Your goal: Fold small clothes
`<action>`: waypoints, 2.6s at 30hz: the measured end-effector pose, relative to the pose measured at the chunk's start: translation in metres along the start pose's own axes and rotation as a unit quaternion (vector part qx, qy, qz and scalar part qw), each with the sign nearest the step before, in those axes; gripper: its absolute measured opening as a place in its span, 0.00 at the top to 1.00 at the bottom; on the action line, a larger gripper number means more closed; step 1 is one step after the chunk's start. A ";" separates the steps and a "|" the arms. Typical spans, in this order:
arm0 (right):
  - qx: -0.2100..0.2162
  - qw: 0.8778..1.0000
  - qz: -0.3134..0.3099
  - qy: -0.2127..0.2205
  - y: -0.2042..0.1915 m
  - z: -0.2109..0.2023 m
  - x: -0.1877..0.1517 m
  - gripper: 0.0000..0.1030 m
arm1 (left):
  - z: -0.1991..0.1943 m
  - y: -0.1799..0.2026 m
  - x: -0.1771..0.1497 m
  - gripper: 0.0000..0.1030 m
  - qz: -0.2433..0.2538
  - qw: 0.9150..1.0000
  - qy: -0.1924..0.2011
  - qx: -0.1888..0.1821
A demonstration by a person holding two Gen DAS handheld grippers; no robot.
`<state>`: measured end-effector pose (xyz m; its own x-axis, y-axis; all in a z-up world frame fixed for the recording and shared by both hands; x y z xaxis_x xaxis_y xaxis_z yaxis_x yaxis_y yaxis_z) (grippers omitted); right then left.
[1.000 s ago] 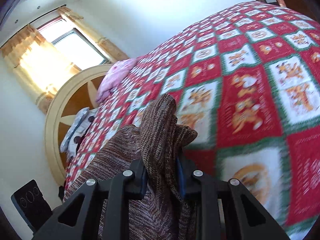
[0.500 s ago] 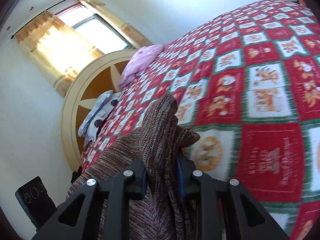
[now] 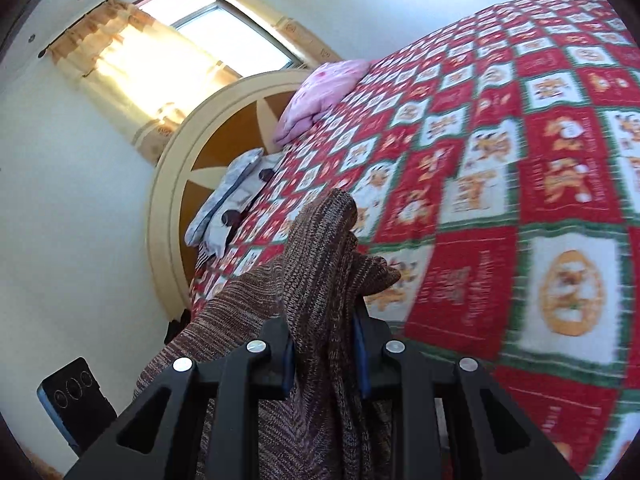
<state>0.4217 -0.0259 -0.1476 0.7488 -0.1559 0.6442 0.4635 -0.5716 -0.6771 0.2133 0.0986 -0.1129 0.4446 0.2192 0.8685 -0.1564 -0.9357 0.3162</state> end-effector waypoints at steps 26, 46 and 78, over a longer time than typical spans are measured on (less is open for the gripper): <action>-0.031 0.996 -0.015 -0.080 -0.014 0.096 -0.033 0.77 | -0.010 -0.076 -0.043 0.75 -0.082 0.995 -0.024 0.057; -0.059 0.994 -0.021 -0.084 0.004 0.082 -0.049 0.73 | -0.013 -0.084 -0.048 0.58 -0.105 0.991 -0.031 0.071; -0.122 0.977 -0.166 -0.059 -0.074 -0.047 -0.143 0.57 | 0.014 -0.124 -0.011 0.22 -0.055 0.984 -0.010 0.167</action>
<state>0.2582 0.0008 -0.1727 0.6329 0.1561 0.7584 0.5742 -0.7517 -0.3244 0.2408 0.2087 -0.1670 0.4611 0.3226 0.8266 0.1916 -0.9458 0.2623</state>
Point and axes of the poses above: each gripper's, at about its wrist camera, not at the fingertips, and z roughly the way its jaws point, y to its right, x to its top, the point moved 3 cm from there along z, roughly the way its jaws point, and after that the axes turned 10 degrees about y, right-handed, at the moved point
